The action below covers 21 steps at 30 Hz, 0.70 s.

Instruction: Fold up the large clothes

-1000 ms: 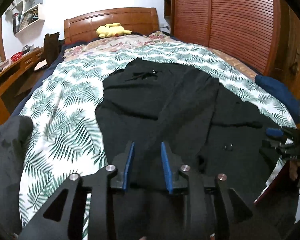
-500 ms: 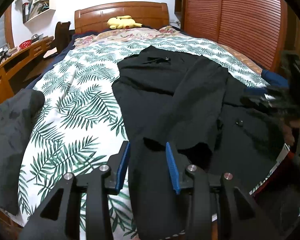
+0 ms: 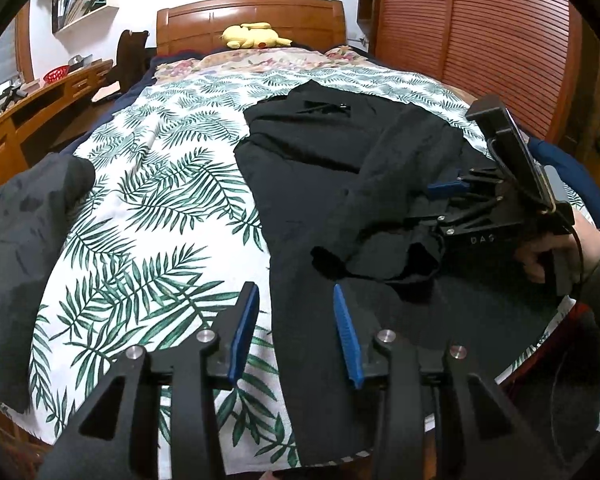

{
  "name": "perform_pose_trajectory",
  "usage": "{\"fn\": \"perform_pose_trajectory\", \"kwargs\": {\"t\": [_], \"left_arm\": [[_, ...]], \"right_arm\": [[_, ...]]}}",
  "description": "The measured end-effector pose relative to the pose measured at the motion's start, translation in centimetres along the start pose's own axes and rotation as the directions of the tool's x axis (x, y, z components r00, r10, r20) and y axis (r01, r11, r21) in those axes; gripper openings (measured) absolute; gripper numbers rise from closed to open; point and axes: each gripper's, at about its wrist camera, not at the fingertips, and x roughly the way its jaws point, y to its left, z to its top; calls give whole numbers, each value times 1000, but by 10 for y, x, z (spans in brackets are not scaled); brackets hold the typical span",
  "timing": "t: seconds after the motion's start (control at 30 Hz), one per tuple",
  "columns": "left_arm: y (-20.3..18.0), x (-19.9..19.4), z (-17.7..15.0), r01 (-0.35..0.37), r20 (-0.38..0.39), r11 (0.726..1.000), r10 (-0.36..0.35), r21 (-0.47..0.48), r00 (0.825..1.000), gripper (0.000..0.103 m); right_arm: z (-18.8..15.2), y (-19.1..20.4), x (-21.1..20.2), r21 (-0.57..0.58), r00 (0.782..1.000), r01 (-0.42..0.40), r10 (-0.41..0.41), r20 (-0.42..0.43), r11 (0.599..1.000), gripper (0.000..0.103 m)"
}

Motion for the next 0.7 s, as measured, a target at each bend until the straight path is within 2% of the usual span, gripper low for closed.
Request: {"fn": "perform_pose_trajectory", "kwargs": {"t": [0.1,0.23,0.43,0.57,0.7], "left_arm": [[1,2,-2,-3,-5,1000,3,-8,1000,37],[2,6,-6,-3,-19,1000,3,-21,1000,38],[0,14,-14,-3,-46,1000,2,-23,999,38],[0,19,-17,-5,-55,1000,4,-24,998,38],[0,21,-18,-9,-54,1000,7,-29,999,39]], "right_arm": [[-3,-7,1,28,999,-32,32,1,999,72],[-4,-5,-4,26,999,-31,31,8,999,72],[-24,-17,-40,83,997,-30,25,69,996,72],[-57,-29,-66,83,995,55,-62,76,995,72],[-88,-52,-89,139,992,95,-105,66,986,72]]}}
